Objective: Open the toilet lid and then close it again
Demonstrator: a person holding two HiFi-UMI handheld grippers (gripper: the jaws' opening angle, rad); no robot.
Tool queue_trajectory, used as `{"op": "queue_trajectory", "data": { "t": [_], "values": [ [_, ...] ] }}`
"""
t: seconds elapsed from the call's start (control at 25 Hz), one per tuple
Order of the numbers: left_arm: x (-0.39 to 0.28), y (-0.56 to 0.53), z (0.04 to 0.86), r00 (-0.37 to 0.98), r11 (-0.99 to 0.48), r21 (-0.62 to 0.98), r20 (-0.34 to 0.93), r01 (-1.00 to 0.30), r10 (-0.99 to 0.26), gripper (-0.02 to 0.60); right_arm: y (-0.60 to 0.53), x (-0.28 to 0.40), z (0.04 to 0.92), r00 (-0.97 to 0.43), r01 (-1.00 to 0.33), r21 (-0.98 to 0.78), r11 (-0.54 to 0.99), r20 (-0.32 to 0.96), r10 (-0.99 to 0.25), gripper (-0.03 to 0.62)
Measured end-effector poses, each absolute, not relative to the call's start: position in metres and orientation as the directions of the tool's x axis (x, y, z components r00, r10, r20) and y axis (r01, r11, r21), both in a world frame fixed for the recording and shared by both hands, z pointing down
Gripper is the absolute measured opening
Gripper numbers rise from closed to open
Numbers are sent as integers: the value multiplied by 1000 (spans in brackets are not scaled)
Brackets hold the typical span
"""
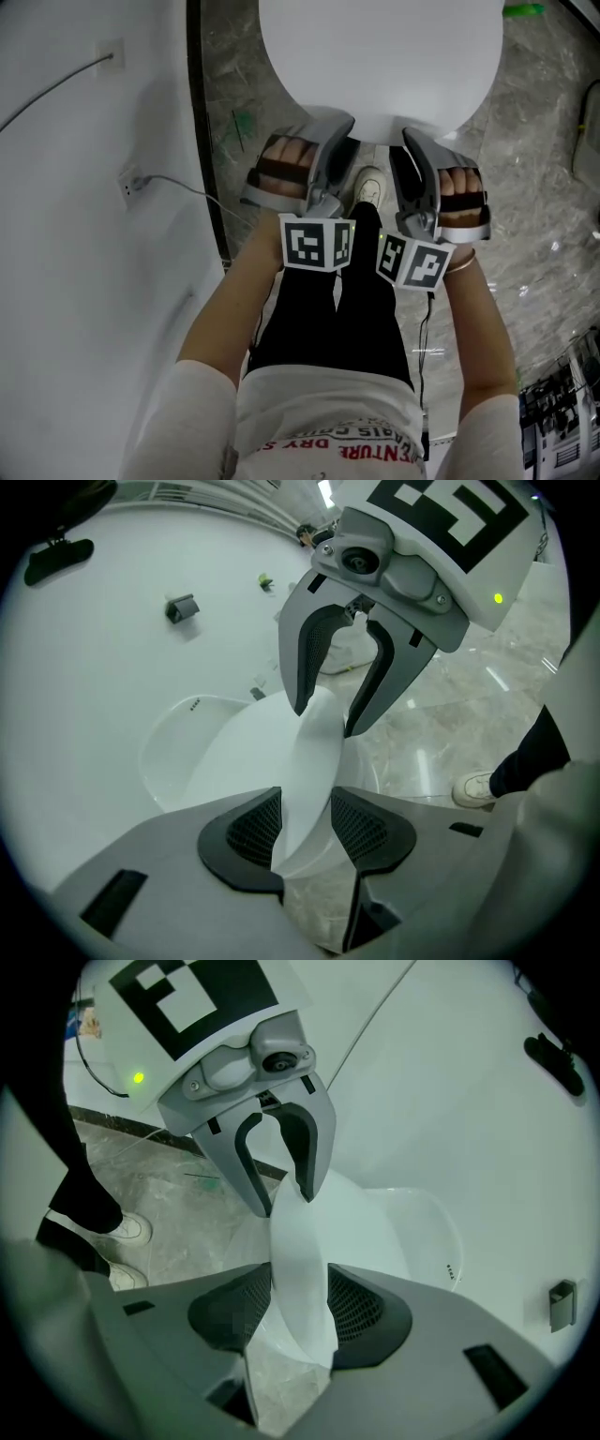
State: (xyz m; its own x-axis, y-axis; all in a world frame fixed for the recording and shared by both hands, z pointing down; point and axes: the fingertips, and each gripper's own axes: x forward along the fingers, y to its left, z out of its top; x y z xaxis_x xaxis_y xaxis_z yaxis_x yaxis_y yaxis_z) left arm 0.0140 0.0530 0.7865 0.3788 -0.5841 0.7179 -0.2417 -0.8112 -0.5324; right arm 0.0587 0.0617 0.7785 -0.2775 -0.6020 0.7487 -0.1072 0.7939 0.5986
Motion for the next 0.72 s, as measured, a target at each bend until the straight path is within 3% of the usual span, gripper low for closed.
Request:
{"op": "queue_trajectory", "data": {
  "t": [0.28, 0.36, 0.6, 0.72],
  "values": [
    [15, 48, 747, 399, -809, -539, 705, -236, -586, 168, 58, 59, 740, -297, -77, 633, 770, 723, -624, 166],
    [17, 48, 732, 405, -807, -547, 701, -223, -587, 137, 58, 59, 725, -311, -64, 649, 758, 709, -633, 157],
    [15, 32, 674, 411, -763, -599, 649, -245, -641, 90, 47, 55, 672, -352, -43, 715, 698, 643, -681, 58],
    [16, 20, 639, 407, -743, -615, 627, -265, -664, 78, 36, 55, 639, -370, -55, 742, 668, 606, -704, 38]
  ]
}}
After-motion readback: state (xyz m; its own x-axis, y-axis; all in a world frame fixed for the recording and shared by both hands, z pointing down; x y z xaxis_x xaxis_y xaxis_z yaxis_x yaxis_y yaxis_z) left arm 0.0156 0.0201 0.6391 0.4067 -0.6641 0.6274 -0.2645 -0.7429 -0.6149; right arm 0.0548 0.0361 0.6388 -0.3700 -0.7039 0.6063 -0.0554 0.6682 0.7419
